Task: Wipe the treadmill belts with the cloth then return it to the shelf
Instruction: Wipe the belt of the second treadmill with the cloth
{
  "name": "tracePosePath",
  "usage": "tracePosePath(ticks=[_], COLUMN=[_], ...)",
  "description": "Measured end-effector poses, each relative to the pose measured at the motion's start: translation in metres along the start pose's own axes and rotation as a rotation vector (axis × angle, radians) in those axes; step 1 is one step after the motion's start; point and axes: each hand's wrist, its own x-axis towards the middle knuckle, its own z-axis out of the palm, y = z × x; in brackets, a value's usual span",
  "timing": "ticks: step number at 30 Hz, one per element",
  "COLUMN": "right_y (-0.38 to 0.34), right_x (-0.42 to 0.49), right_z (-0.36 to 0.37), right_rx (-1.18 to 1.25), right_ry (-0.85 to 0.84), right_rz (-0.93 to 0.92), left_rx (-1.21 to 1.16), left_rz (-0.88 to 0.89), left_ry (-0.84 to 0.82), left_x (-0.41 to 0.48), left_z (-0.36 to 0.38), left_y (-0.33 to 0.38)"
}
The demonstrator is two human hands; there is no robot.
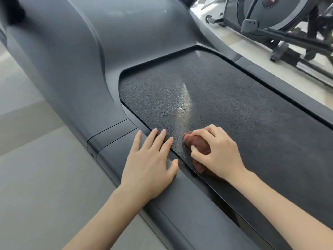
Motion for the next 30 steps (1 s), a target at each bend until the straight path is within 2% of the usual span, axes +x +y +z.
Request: tracePosePath(ticks=[2,6,8,11,17,19,23,27,30], right_y=[0.017,0.073,0.105,0.144,0.176,0.161,0.097,0.055,0.046], right_x=[-0.029,-0.028,-0.013,0.018,0.104,0.128,0.142,0.11,0.063], right_z=[-0.013,-0.028,-0.027,-0.021,0.001,0.013,0.032,0.024,0.011], right_rx=[0.002,-0.048,-0.073,-0.089,-0.087,-0.078,0.011,0.073,0.139], right_ry=[0.006,0.007,0.006,0.07,0.087,0.062,-0.032,-0.1,-0.106], right_rz=[0.019,0.165,0.258,0.369,0.412,0.361,0.064,-0.185,-0.361], left_rx=[0.023,-0.035,-0.112,-0.098,-0.092,-0.091,-0.102,-0.096,-0.068], left_rz=[0.013,0.253,0.311,0.33,0.299,0.296,0.288,0.284,0.209], left_ry=[0.01,0.043,0.024,-0.023,-0.007,-0.013,-0.017,-0.011,0.055], left_x=[0.001,0.019,0.029,0.032,0.029,0.029,0.028,0.023,0.016], left_z=[-0.003,-0.006,0.001,0.017,0.02,0.019,0.013,0.006,-0.004], left_y=[0.002,0.022,0.03,0.03,0.033,0.036,0.038,0.036,0.018])
